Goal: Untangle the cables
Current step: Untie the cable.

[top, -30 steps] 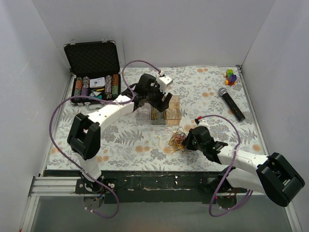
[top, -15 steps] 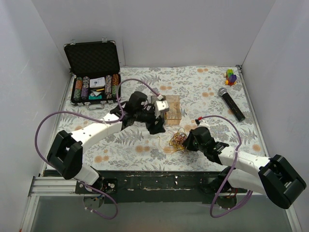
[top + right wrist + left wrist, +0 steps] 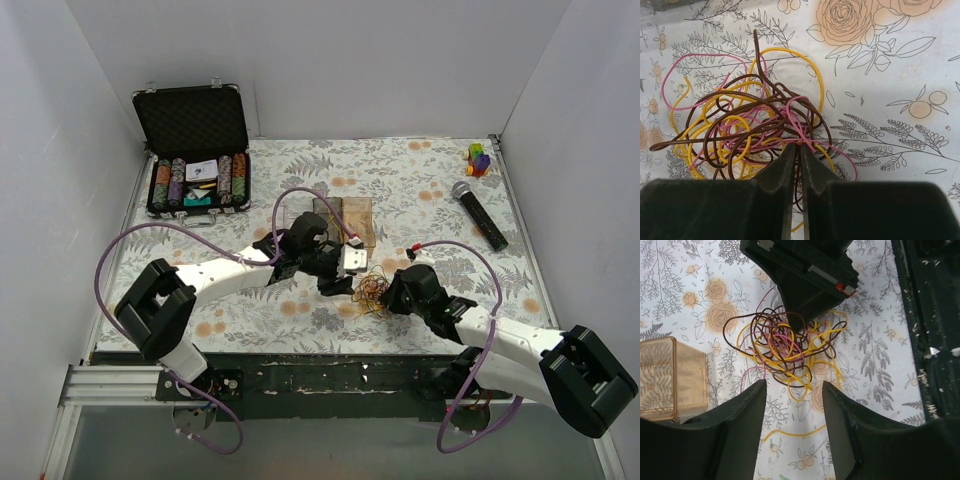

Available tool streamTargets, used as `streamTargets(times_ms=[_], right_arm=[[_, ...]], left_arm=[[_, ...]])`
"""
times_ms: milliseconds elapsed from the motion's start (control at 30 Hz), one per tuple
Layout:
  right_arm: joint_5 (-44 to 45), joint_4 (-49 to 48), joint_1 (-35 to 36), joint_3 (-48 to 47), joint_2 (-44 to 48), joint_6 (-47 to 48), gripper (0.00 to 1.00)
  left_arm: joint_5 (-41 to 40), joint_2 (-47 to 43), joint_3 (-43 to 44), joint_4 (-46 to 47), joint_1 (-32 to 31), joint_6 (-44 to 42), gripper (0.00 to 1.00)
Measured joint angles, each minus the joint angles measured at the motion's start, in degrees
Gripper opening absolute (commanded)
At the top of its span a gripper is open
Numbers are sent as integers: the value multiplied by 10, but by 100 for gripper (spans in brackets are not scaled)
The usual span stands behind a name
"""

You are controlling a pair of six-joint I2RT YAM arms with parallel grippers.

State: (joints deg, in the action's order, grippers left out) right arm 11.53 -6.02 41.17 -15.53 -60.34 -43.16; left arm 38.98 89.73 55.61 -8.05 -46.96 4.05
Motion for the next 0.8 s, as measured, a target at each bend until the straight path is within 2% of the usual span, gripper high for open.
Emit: streamTargets(times_ms=[267,500,567,667,800], right_arm=[[-2,-2,0,4,6,3,15],[-4,-5,0,6,7,13,15],[-4,-11,0,10,8,14,15],[-6,-18,0,13,9,15,15],[-6,-21,0,14,9,16,15]], left_arm=[[-40,65,-1,41,-4,-103,34],[-70,91,-2,84,-5,-151,27],[-75,91,-2,96,-5,-160,18],[-80,91,-2,107,-6,-170,0],[-81,91,-2,111,-9,-180,0]])
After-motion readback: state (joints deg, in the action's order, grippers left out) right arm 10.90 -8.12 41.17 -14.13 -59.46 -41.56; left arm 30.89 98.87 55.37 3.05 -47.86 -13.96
